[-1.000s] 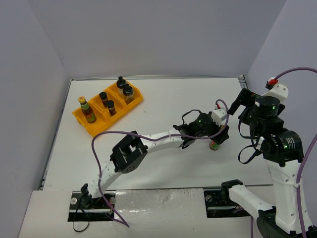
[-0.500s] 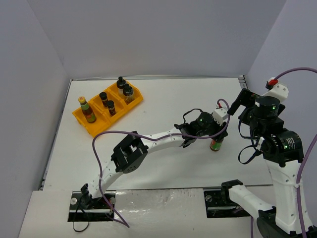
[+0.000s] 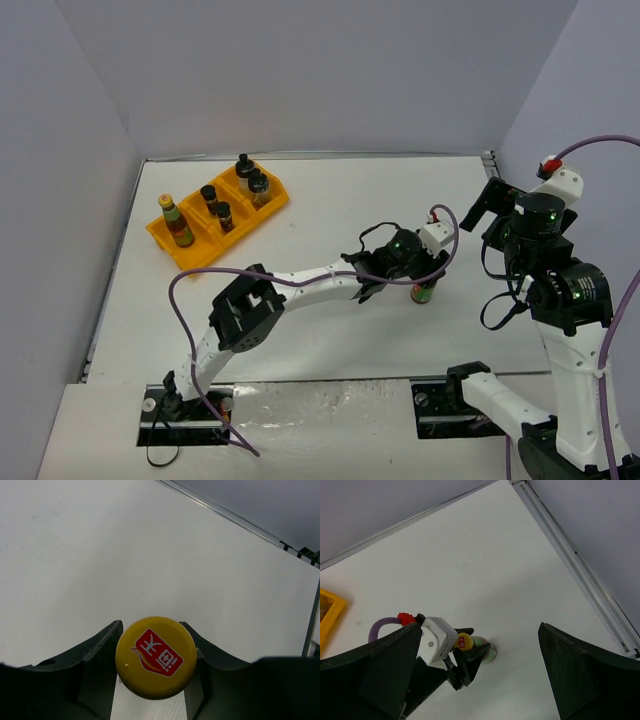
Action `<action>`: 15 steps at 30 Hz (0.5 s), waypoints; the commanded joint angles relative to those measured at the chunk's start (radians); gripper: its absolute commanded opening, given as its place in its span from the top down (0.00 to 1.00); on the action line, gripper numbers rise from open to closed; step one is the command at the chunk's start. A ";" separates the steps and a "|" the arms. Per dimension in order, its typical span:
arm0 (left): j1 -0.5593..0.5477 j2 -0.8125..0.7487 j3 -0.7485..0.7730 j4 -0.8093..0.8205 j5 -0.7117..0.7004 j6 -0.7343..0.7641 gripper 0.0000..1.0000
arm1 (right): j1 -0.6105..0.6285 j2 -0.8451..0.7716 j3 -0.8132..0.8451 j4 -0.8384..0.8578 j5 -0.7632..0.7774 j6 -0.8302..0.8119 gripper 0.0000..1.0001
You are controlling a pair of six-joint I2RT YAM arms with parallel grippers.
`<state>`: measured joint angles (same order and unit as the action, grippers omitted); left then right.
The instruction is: Organize the condiment bottles
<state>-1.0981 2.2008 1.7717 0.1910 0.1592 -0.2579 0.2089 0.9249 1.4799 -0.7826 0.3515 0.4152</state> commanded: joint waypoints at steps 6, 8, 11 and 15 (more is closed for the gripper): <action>0.004 -0.216 -0.066 0.081 -0.046 0.030 1.00 | -0.003 0.005 -0.011 0.044 0.030 -0.012 0.00; 0.004 -0.237 -0.092 0.090 -0.062 0.031 1.00 | -0.004 0.005 -0.013 0.043 0.029 -0.012 0.00; 0.006 -0.281 -0.141 0.100 -0.094 0.035 1.00 | -0.004 0.005 -0.013 0.044 0.027 -0.011 0.00; 0.021 -0.349 -0.225 0.115 -0.123 0.037 1.00 | -0.004 0.008 -0.017 0.049 0.022 -0.009 0.00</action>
<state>-1.0974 2.0345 1.5597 0.1682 0.0862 -0.2357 0.2089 0.9253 1.4651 -0.7826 0.3519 0.4156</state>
